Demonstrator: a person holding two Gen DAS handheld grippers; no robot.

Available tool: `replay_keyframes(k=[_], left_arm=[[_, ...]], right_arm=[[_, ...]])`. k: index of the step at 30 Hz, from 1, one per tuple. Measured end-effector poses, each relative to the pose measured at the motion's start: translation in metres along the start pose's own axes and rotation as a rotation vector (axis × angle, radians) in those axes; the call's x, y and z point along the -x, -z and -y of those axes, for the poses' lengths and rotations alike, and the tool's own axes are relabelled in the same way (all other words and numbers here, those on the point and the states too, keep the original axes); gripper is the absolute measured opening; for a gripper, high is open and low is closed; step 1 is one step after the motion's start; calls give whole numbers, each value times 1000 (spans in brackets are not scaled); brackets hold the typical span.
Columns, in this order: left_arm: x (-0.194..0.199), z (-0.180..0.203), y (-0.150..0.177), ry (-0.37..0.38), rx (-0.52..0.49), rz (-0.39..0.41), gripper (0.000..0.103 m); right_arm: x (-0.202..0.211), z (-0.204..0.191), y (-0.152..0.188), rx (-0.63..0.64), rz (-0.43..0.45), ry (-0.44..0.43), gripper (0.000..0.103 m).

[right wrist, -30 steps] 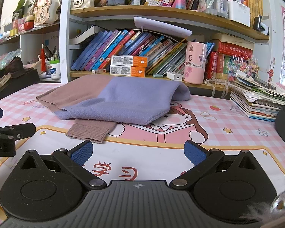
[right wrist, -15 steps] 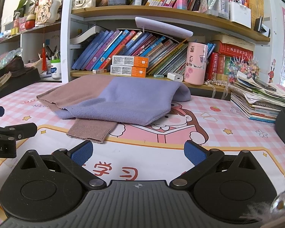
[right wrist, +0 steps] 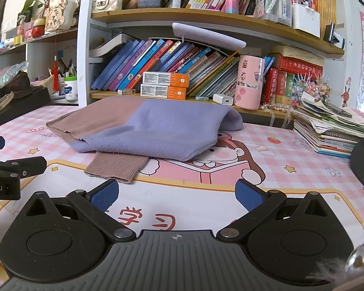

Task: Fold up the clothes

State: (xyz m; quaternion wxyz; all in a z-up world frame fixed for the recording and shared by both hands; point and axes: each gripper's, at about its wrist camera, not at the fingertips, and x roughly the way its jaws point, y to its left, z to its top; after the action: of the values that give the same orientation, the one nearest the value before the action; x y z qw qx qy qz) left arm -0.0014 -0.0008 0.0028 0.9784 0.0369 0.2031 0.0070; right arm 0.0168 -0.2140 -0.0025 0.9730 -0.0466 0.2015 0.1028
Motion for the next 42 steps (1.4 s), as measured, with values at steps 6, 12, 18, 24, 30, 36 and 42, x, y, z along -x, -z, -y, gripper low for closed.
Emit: replay_keyframes(k=[6, 12, 18, 24, 30, 36, 42], left_arm=[[0, 0, 0, -1, -3, 2, 103], [1, 1, 0, -4, -3, 1, 103], [1, 1, 0, -4, -5, 2, 103], [1, 1, 0, -7, -5, 3, 103], [1, 2, 0, -6, -6, 3, 103], [1, 1, -1, -2, -1, 6, 103], [2, -1, -1, 2, 6, 10, 103]], right_arm=[[0, -2, 0, 8, 0, 4, 103], [1, -2, 0, 10, 4, 3, 103], [1, -1, 0, 7, 7, 2, 103], [2, -1, 0, 7, 8, -1, 103], [2, 0, 0, 4, 10, -3, 103], [2, 0, -1, 4, 10, -3, 103], [3, 0, 0, 4, 13, -6, 103]])
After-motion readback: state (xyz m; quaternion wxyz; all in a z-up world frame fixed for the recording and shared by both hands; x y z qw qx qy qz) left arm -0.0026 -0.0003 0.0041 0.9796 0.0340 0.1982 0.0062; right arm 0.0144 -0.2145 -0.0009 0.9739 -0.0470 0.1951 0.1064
